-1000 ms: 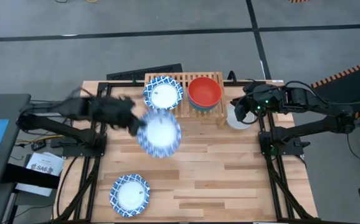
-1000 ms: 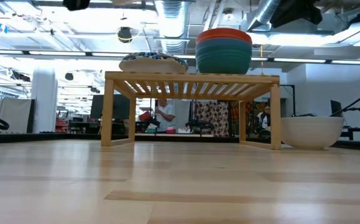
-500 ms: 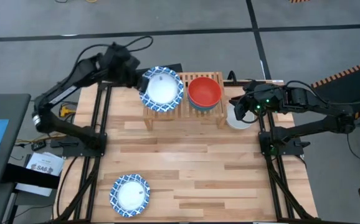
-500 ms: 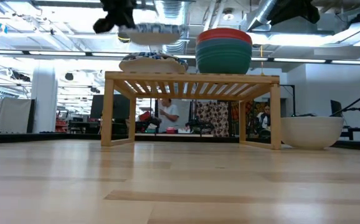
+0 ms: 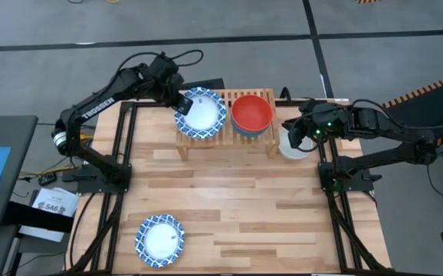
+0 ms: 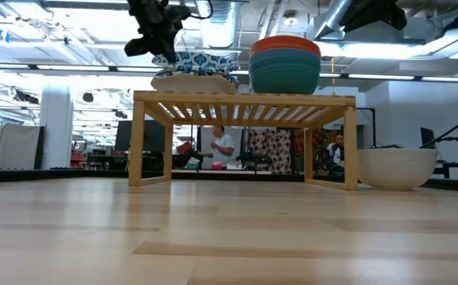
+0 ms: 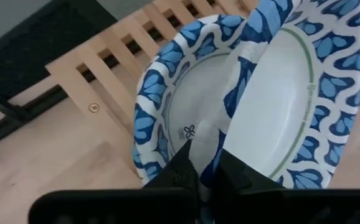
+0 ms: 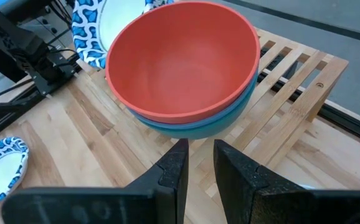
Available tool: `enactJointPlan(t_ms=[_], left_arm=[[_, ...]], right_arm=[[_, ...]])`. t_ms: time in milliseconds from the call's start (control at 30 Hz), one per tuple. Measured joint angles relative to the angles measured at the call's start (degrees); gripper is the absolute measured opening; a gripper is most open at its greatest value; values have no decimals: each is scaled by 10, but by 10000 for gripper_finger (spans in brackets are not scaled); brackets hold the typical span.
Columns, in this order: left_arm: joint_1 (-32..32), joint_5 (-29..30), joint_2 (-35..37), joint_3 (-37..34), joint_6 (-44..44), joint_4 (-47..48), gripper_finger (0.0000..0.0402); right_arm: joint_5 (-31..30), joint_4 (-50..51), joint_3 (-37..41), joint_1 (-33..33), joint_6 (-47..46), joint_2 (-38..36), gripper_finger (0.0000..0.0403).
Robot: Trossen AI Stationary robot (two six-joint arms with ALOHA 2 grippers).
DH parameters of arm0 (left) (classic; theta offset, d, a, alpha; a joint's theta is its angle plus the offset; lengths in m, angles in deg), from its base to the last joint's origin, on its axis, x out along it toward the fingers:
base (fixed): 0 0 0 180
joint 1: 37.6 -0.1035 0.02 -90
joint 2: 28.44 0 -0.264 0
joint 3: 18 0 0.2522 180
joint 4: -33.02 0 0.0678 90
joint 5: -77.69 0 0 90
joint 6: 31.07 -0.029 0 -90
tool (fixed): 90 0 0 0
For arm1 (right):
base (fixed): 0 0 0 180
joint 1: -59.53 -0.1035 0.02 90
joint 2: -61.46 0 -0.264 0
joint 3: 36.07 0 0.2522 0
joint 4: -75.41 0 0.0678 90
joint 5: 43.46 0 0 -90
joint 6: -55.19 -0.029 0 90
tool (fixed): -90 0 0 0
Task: Place and stack bowls onto a shelf
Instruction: Stack the white blue bowl on top of the white blue bowl on the shelf, then stack the white bowl on top of the orange bowl on the shelf
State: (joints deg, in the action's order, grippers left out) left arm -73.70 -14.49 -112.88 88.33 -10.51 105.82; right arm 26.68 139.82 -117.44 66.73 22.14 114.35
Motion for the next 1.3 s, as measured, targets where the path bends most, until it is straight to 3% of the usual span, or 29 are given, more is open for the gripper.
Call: enactJointPlan(t_ms=[200,400,633,800,900,1000,1100,1300], left_arm=[[0,32,1,0,-8,0,42],[0,27,1,2,-18,0,103],[-19,31,1,72,-53,22,165],[-36,52,3,124,-70,47,184],[-35,55,18,113,-70,43,185],[-15,51,56,59,-65,9,185],[20,49,121,-44,-46,-83,185],[117,-9,298,-306,-13,-372,184]], right_arm=[[0,0,0,0,0,0,103],[0,0,0,0,0,0,103],[0,0,0,0,0,0,103],[0,0,0,0,-3,0,103],[0,0,0,0,-6,0,103],[0,0,0,0,-6,0,103],[0,0,0,0,-6,0,103],[2,-2,0,0,-15,0,103]])
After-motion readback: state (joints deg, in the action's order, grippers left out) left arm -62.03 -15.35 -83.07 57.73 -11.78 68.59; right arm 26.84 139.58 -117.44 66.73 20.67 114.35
